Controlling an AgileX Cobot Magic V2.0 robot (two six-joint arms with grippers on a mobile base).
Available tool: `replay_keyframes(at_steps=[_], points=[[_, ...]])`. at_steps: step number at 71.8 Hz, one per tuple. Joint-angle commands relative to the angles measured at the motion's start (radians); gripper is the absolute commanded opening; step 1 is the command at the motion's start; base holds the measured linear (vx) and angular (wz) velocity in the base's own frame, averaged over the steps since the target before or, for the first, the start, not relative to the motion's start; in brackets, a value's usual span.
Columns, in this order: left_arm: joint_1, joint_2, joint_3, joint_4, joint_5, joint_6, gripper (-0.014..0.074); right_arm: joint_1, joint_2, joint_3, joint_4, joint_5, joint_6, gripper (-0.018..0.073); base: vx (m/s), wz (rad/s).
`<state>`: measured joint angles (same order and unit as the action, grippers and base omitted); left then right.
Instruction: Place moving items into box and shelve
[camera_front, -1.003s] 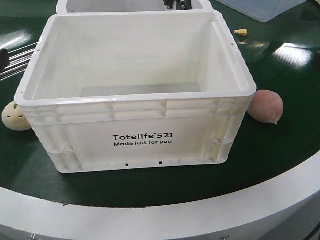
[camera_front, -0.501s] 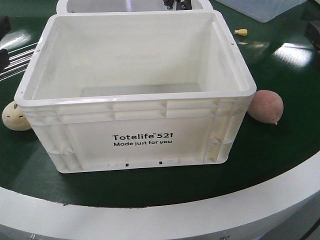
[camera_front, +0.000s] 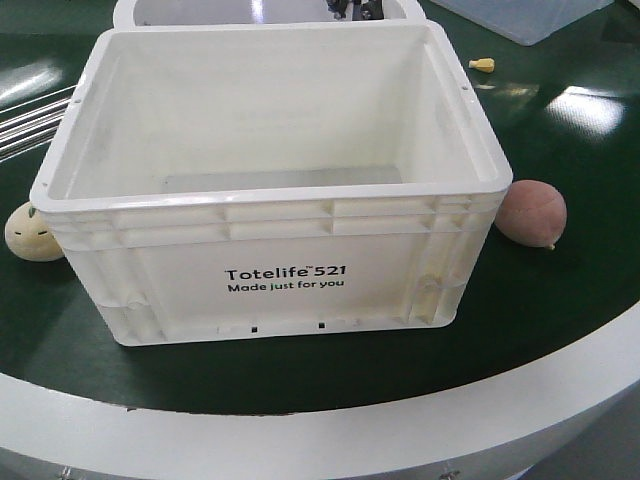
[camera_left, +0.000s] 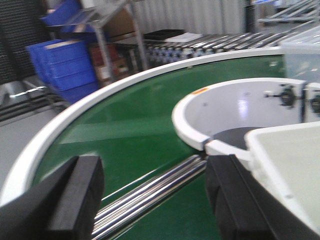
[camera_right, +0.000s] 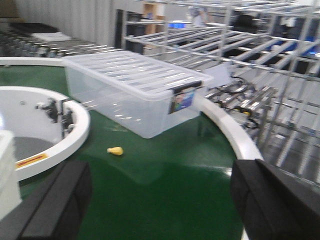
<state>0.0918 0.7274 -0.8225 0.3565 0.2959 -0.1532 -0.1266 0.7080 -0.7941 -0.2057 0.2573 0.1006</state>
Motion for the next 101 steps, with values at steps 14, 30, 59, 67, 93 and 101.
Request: replay_keyframes(at_steps=[14, 30, 59, 67, 93, 101], points=[[0.01, 0.054, -0.037, 0.019, -0.138, -0.117, 0.0561, 0.057, 0.069, -0.039, -0.002, -0.092, 0.011, 0.0589, 0.0, 0.0], [0.01, 0.248, -0.037, 0.017, -0.227, -0.215, 0.0561, 0.067, 0.246, -0.04, 0.045, -0.136, 0.033, 0.0585, 0.0, 0.0], [0.01, 0.547, -0.037, 0.017, -0.243, -0.236, 0.0561, 0.067, 0.571, -0.15, 0.104, -0.103, 0.032, 0.0585, 0.0, 0.0], [0.01, 0.598, -0.037, 0.017, -0.244, -0.236, 0.0561, 0.067, 0.647, -0.151, 0.117, -0.105, 0.032, 0.0585, 0.0, 0.0], [0.01, 0.655, -0.037, 0.017, -0.242, -0.233, 0.0561, 0.154, 0.816, -0.151, 0.15, -0.101, -0.018, 0.0585, 0.0, 0.0], [0.01, 0.655, -0.037, 0.017, -0.239, -0.233, 0.0561, 0.163, 0.858, -0.151, 0.161, -0.102, -0.017, 0.0585, 0.0, 0.0]])
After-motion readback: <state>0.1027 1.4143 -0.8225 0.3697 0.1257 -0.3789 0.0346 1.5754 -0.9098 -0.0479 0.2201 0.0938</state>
